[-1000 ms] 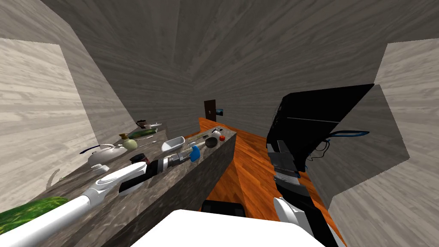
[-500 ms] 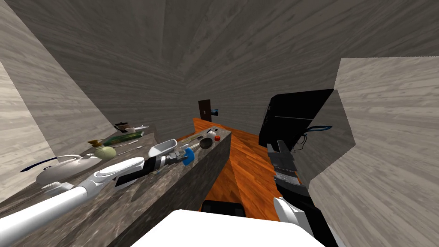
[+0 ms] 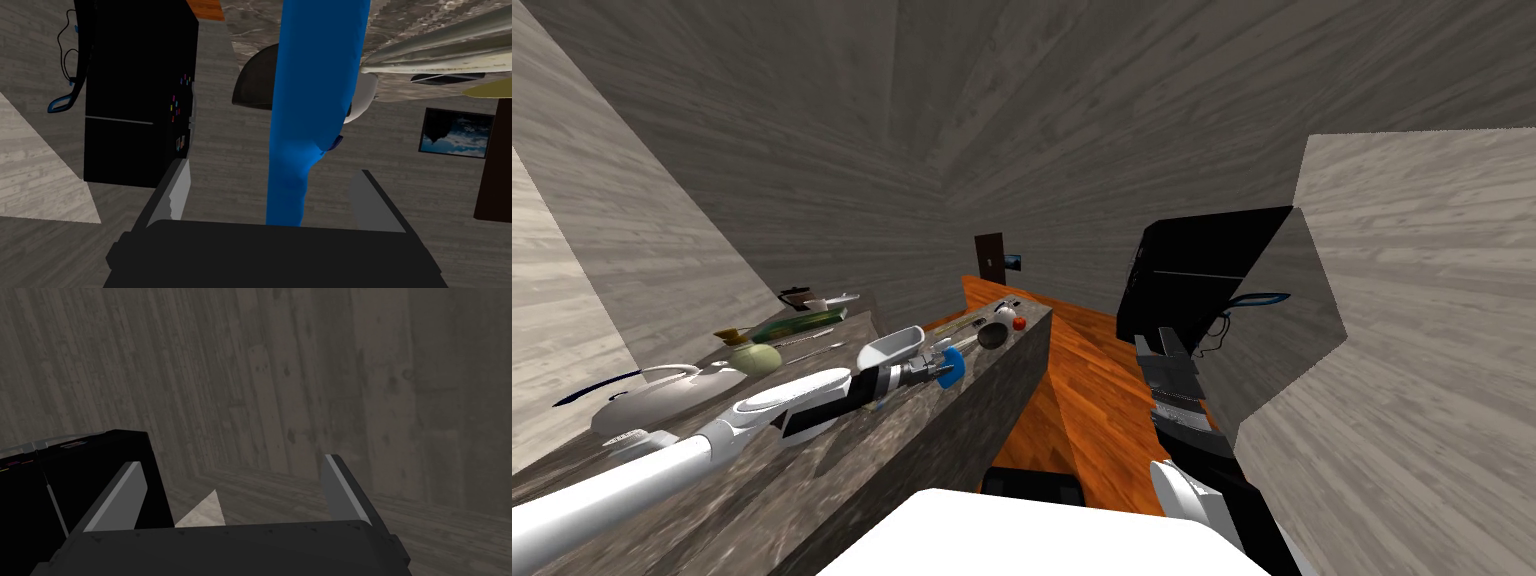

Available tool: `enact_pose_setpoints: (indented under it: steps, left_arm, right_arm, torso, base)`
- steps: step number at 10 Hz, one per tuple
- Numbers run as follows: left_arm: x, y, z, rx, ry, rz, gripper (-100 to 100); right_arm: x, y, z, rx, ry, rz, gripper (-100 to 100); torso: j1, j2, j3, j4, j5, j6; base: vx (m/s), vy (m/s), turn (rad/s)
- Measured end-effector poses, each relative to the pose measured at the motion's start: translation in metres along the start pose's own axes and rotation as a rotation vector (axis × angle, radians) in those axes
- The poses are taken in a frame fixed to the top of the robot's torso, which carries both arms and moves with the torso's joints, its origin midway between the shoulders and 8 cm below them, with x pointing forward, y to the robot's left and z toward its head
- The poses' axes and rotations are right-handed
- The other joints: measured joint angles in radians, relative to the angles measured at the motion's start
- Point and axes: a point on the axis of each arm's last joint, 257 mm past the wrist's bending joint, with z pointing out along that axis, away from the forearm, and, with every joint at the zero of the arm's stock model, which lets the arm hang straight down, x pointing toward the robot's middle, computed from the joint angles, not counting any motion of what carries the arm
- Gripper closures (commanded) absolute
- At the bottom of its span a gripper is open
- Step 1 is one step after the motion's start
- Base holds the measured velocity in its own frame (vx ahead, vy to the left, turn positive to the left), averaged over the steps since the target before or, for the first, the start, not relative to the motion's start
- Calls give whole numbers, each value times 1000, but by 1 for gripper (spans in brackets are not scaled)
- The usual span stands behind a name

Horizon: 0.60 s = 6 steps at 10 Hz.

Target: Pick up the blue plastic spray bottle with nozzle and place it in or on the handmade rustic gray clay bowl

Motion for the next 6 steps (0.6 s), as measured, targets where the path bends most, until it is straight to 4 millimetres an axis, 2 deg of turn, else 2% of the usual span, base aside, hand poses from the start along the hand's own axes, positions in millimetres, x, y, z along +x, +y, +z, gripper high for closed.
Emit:
enact_pose_setpoints:
  steps: [5,6]
  left_arm:
    - [-8,-11,1,1,-33,16,-100]
    - [-7,-19,3,8,-31,17,-100]
  right_arm:
    - [0,0,0,0,0,0,0]
    - [0,0,0,0,0,0,0]
  torso:
    - [-1,1,1,0,0,0]
    - [-1,1,0,0,0,0]
  base:
    - [23,17,5]
    - [30,19,5]
